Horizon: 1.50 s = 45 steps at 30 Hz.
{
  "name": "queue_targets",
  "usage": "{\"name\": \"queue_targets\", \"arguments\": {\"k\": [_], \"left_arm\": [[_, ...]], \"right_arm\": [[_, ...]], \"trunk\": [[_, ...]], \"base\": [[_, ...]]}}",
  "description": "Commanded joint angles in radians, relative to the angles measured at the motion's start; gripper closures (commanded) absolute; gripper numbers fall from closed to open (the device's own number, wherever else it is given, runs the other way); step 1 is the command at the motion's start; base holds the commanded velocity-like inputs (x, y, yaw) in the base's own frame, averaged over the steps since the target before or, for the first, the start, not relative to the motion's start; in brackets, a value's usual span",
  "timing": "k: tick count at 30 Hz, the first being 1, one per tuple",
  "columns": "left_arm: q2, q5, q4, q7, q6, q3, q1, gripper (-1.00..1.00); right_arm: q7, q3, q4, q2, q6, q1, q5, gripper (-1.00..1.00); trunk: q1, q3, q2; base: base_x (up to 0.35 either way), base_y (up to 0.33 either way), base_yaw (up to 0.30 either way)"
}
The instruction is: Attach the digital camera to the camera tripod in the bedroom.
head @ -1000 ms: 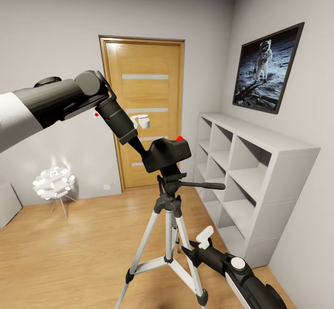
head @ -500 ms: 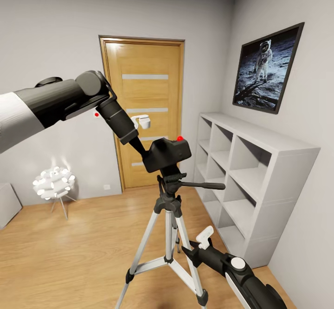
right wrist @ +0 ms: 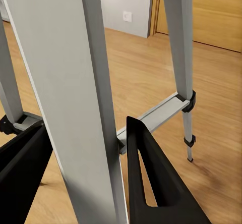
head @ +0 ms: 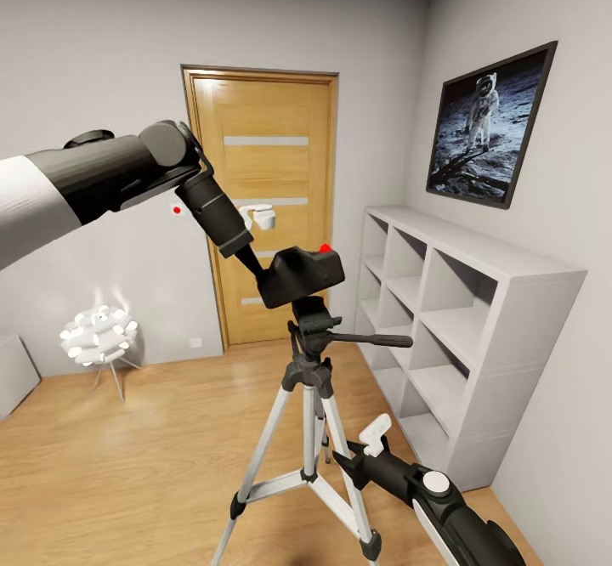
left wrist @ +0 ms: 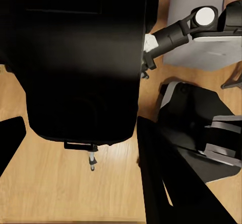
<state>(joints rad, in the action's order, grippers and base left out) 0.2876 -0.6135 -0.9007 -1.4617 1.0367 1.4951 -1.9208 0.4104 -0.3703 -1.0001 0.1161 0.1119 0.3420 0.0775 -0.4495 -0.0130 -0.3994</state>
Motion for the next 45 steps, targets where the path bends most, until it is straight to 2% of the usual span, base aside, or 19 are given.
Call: {"name": "queue_targets", "arguments": {"k": [1, 8, 16, 25, 45], "left_arm": [[0.000, -0.003, -0.001, -0.003, 0.011, 0.003, -0.002, 1.00], [0.001, -0.018, 0.002, -0.003, 0.011, 0.038, -0.017, 1.00], [-0.001, -0.015, -0.005, -0.002, 0.011, 0.072, -0.033, 1.00], [-0.007, -0.010, -0.008, 0.001, -0.003, 0.079, -0.036, 1.00], [-0.048, -0.005, 0.002, 0.005, -0.015, 0.079, -0.035, 1.00]], "right_arm": [[0.001, -0.004, 0.000, 0.001, 0.008, 0.000, 0.004, 1.00], [0.001, -0.004, 0.000, 0.001, 0.008, 0.000, 0.004, 1.00], [0.001, -0.004, 0.000, 0.001, 0.008, 0.000, 0.004, 1.00], [0.001, -0.004, -0.001, 0.001, 0.008, 0.000, 0.004, 1.00], [0.001, -0.005, -0.001, 0.001, 0.008, 0.000, 0.004, 1.00]], "trunk": [[0.000, 0.001, -0.001], [0.000, 0.001, -0.001], [0.000, 0.001, -0.001], [0.000, 0.001, -0.001], [0.000, 0.001, -0.001]], "base": [[0.000, 0.000, 0.000], [0.000, 0.000, 0.000], [0.000, 0.000, 0.000], [0.000, 0.000, 0.000], [0.000, 0.000, 0.000]]}}
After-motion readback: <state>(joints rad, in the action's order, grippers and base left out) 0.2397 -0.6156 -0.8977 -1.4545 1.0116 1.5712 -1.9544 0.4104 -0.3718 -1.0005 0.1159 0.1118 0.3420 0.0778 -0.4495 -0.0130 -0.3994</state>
